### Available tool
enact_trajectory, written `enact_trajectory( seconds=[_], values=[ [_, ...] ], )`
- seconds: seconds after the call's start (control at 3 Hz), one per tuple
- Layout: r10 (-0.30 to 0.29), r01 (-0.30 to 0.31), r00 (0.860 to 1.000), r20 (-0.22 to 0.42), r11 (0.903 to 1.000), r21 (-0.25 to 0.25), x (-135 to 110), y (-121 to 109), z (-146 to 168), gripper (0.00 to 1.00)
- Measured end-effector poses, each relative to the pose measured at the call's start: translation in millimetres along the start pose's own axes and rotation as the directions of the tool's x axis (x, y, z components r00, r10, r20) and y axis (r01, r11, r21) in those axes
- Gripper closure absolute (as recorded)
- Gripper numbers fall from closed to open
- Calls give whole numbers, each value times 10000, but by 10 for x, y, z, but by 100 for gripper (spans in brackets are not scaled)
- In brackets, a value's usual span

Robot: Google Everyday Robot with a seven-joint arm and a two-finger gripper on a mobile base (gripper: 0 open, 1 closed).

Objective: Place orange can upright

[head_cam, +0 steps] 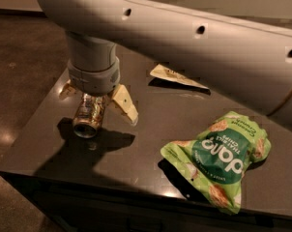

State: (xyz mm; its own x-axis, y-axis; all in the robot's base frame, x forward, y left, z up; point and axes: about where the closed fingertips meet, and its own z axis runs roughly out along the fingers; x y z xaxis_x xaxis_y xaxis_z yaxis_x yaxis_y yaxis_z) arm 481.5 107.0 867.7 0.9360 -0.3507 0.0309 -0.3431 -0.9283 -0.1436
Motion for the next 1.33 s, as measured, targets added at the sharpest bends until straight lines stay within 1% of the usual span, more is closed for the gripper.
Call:
enact_trajectory(
  seconds=[0.33,0.67,1.0,1.33],
  values=[
    [-437,450,9983,382,9984,-339,-55,-120,70,0],
    [-751,779,9954,590,9958,-475,-89,-198,124,0],
    [-1042,1087,9916,770,9924,-574,-99,-250,198,15],
    [-1291,1338,9883,816,9895,-548,-108,-299,209,39]
  ],
)
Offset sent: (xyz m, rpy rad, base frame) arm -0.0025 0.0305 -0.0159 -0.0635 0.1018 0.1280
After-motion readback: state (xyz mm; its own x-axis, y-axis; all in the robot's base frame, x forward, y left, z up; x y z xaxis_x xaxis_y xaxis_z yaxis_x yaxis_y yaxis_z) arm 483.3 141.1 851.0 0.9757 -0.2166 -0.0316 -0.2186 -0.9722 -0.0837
